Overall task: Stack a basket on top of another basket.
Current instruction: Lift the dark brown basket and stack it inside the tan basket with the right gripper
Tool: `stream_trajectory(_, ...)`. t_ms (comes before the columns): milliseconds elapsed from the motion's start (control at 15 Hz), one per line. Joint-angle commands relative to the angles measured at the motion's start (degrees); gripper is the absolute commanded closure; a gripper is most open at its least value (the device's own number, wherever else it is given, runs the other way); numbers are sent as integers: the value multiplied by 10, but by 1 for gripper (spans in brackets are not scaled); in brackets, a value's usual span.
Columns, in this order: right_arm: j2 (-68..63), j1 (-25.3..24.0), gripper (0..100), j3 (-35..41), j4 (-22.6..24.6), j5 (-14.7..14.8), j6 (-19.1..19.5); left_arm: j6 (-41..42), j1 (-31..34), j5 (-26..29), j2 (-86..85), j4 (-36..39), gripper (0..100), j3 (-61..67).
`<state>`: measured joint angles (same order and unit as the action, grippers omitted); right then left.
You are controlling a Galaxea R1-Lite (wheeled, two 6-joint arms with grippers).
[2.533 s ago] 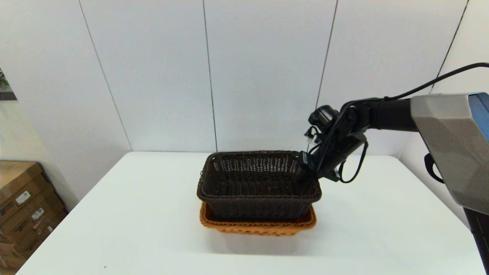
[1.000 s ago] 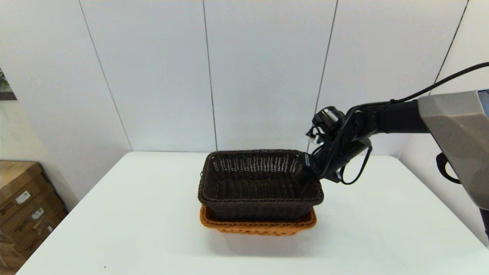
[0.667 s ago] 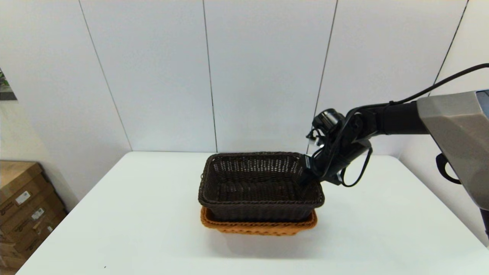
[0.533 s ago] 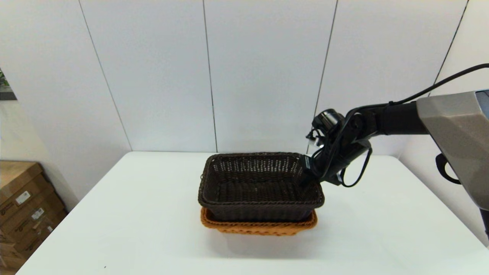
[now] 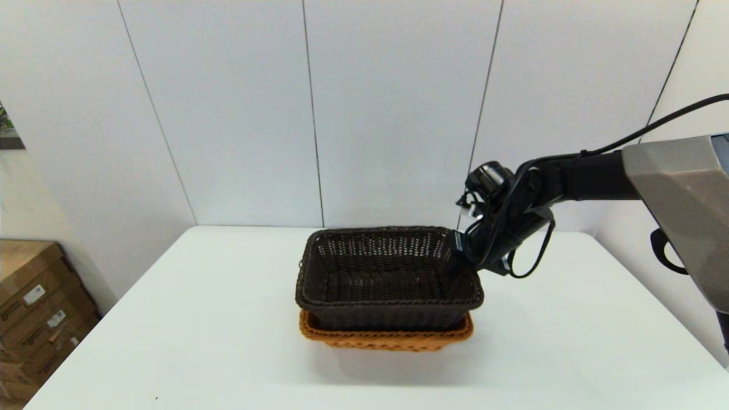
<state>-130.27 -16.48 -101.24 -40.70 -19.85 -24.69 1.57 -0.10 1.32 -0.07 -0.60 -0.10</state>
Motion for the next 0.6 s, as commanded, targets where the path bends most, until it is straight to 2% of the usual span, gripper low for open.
stream_trajectory(67,-1,0,0,0,-3,-1,-2,0,0,0,0,0,0,0)
stream_trajectory(600,15,10,0,-21,-4,-4,-6,0,0,0,0,0,0,0)
